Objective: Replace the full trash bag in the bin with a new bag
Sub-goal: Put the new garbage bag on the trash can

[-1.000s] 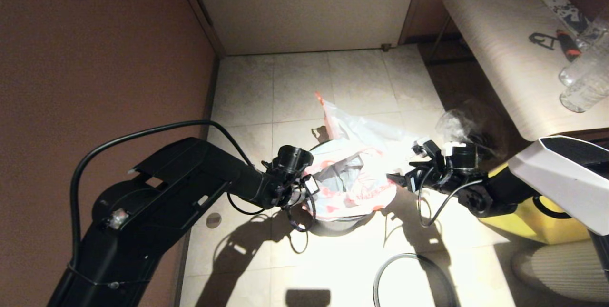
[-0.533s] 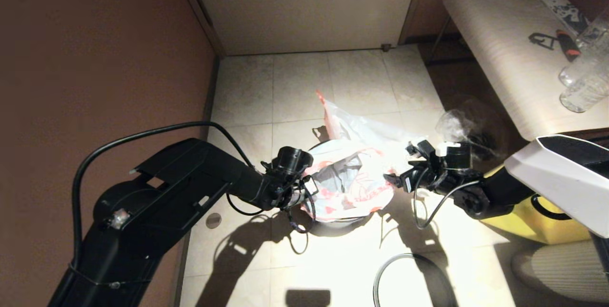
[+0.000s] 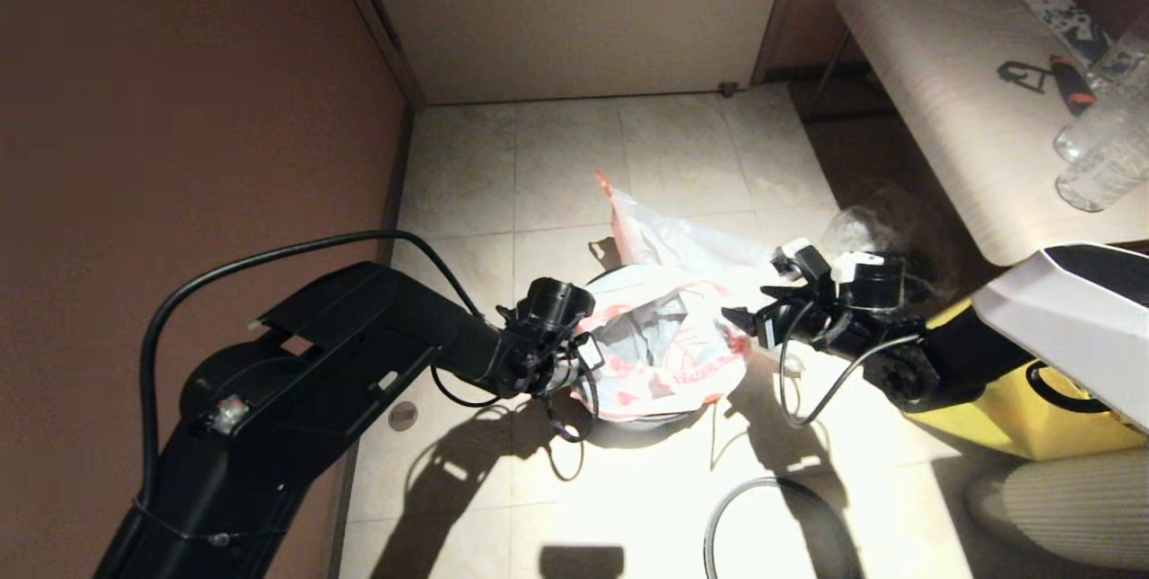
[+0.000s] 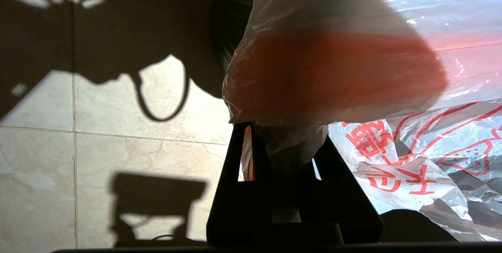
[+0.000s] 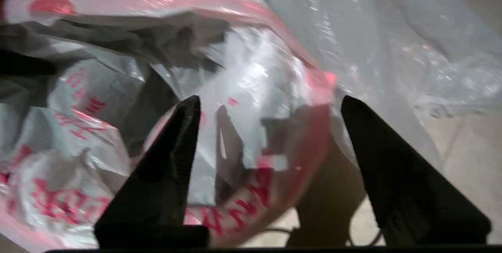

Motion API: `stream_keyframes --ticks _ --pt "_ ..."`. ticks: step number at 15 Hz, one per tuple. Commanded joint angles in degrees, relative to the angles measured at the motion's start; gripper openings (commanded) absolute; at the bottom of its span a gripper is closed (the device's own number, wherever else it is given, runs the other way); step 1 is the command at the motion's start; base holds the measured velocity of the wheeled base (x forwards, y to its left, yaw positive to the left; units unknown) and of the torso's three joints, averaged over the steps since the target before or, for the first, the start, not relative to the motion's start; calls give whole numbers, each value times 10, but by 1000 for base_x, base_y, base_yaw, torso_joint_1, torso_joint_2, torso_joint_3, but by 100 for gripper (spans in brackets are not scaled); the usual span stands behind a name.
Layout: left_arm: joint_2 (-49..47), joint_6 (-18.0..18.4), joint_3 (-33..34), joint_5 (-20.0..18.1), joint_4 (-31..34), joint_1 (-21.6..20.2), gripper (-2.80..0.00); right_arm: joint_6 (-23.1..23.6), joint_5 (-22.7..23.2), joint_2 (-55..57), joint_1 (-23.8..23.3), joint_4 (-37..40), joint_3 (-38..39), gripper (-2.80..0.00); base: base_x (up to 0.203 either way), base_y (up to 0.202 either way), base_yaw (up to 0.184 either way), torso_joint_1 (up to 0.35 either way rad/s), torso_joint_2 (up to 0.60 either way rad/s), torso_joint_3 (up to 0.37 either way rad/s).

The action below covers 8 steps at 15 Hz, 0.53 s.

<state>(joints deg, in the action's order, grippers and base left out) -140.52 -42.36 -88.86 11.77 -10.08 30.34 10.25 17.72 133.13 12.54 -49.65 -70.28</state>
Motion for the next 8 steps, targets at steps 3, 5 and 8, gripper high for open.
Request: stream_keyframes --ticks 3,5,8 --pt "8 -4 12 -22 -1 3 -280 2 3 31 28 66 -85 -280 0 0 0 0 0 0" --pt "10 -4 14 -27 -1 3 -280 2 4 53 47 116 -136 -280 0 0 0 0 0 0" --pt "12 -4 20 -33 -3 5 -280 4 4 74 68 141 -148 -280 0 0 0 0 0 0"
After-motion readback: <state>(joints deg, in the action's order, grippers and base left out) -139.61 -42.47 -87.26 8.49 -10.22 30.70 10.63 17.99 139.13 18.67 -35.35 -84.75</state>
